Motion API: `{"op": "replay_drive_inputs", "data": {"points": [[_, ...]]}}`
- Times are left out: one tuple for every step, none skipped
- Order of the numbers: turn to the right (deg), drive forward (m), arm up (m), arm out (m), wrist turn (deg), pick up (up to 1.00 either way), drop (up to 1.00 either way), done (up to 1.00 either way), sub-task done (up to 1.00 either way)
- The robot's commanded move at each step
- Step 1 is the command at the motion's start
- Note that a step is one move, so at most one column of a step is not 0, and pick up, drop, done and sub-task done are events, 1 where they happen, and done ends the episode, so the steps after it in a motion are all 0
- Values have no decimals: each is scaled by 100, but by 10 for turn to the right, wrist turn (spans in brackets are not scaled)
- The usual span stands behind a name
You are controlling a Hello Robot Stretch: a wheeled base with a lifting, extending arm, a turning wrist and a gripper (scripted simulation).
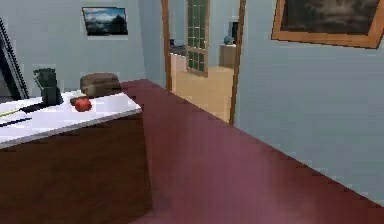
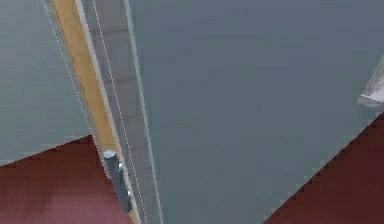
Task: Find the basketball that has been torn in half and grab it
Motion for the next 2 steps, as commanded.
{"op": "replay_drive_inputs", "data": {"points": [[0, 100, 0, 0, 0, 0, 0, 0, 0], [90, 0, 0, 0, 0, 0, 0, 0, 0]]}}
